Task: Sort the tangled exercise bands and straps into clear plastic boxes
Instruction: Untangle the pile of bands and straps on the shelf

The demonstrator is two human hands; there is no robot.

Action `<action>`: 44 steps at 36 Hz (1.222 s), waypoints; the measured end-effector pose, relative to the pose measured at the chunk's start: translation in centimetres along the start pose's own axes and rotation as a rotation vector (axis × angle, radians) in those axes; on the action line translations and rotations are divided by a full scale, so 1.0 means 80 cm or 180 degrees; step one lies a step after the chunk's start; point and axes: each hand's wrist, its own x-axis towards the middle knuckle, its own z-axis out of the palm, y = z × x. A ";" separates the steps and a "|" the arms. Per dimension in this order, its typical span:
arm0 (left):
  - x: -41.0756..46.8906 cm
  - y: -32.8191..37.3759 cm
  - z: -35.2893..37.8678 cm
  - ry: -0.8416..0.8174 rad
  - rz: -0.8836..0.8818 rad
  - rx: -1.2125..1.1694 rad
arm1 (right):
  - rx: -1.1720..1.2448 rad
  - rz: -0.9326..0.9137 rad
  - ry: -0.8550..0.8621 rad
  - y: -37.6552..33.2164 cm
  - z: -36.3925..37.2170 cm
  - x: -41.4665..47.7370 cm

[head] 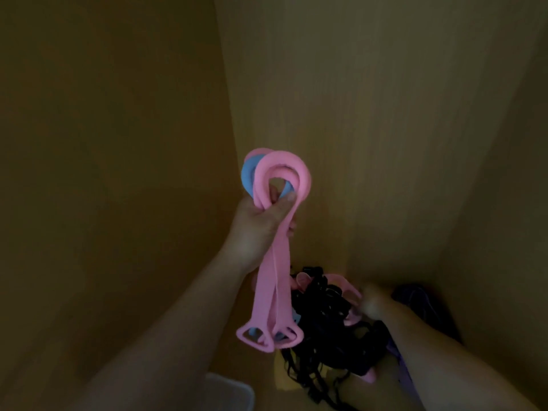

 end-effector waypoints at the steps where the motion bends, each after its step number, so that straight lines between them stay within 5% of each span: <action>1: 0.001 -0.002 0.000 0.0003 -0.0011 -0.0001 | -0.0011 0.0029 -0.0102 -0.007 -0.004 -0.010; 10: 0.004 -0.003 -0.006 -0.0046 -0.0047 -0.0092 | 0.0965 0.0028 0.0381 -0.010 -0.025 -0.004; 18: 0.005 0.004 -0.003 0.0039 0.0013 -0.0197 | 0.1636 -0.0644 0.1299 -0.060 -0.126 -0.041; 28: 0.007 0.040 0.003 0.0233 0.0192 -0.0428 | 0.0474 -0.1615 0.2131 -0.155 -0.283 -0.155; 34: 0.013 0.080 -0.001 0.0196 0.0249 -0.0629 | 0.0745 -0.2118 0.2885 -0.200 -0.366 -0.251; 44: 0.032 0.132 -0.003 0.0153 0.0306 -0.0864 | 0.0152 -0.2531 0.2419 -0.231 -0.422 -0.386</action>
